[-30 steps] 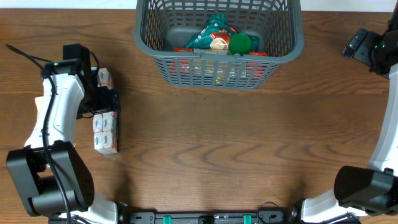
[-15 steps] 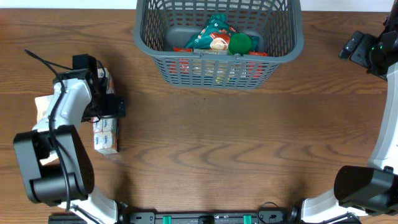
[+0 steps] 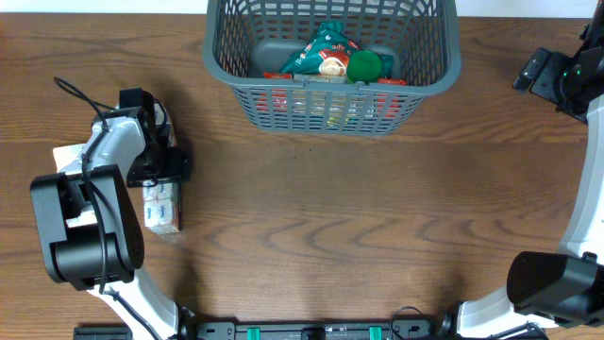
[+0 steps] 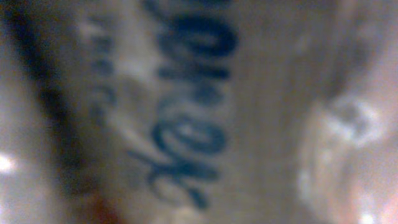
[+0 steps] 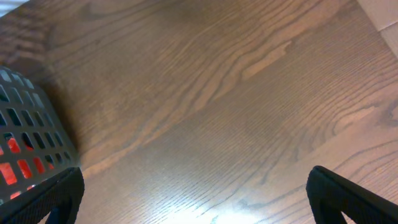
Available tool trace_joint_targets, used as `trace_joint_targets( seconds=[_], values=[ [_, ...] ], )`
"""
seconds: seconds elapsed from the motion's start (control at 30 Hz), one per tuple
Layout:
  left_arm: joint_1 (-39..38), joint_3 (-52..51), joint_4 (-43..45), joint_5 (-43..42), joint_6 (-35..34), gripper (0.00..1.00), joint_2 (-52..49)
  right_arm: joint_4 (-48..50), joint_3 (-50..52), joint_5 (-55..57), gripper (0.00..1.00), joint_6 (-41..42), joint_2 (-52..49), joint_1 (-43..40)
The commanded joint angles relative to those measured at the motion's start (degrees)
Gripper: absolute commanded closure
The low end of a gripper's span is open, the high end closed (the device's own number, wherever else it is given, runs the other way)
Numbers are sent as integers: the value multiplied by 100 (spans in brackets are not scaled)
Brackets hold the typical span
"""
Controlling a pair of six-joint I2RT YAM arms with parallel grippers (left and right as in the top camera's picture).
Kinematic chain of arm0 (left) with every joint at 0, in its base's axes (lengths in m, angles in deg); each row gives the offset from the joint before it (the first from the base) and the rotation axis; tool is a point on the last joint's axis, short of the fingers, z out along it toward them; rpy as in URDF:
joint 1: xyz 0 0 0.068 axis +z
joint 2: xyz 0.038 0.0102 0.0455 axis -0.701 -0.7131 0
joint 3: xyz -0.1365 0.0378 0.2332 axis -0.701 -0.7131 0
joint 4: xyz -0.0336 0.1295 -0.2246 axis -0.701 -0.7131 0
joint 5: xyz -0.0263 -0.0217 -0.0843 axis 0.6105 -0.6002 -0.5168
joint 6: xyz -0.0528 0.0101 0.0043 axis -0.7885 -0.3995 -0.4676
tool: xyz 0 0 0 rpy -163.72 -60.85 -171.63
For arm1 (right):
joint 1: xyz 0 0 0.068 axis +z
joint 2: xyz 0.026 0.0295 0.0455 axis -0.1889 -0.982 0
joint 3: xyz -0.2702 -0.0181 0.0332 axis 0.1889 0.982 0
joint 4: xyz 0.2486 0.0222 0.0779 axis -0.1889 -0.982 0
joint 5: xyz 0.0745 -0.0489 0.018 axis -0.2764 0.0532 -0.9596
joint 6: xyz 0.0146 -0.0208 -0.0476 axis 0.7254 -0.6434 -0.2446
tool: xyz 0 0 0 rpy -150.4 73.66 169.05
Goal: Pack container
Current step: 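Lift the tissue strip with the left gripper and carry it to the basket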
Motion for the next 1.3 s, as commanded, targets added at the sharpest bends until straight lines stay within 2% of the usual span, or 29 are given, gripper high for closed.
trace_joint_targets(
  seconds=[0.0, 0.07, 0.17, 0.23, 0.57, 0.77, 0.87, 0.97, 1.03, 1.17, 1.27],
  values=[
    [-7, -28, -127, 20, 33, 52, -262, -9, 15, 0, 1, -114, -31, -22],
    [-7, -17, -249, 20, -55, 67, -243, -9, 15, 0, 1, -120, -31, -22],
    [-7, 31, -402, 7, -160, 77, -173, -4, 15, -2, 1, -120, -31, -22],
    [-7, 133, -520, 4, -195, 94, -76, -4, 15, -2, 1, -120, -31, -22],
    [-9, 1589, -1462, 4, -437, 94, 1368, -7, 15, 0, 1, -122, -31, -22],
    [-72, 2723, -1375, 2, -374, 94, 2164, -7, 15, -4, 1, -120, -31, -22],
    [-267, 3300, -1228, -103, 90, 94, 2271, -11, 15, -4, 1, -120, -31, -22],
    [-623, 3692, -649, -105, 728, 94, 2247, -9, 15, -11, 1, -120, -31, -22],
    [-935, 3773, -144, -120, 1384, 94, 2236, -9, 15, -24, 1, -120, -31, -22],
    [-1687, 3775, 719, -297, 3230, 94, 2203, -24, 15, -24, 1, -120, -31, -22],
    [-2210, 3775, 1432, -302, 4266, 94, 2107, -55, 15, -24, 1, -122, -31, -22]
  ],
)
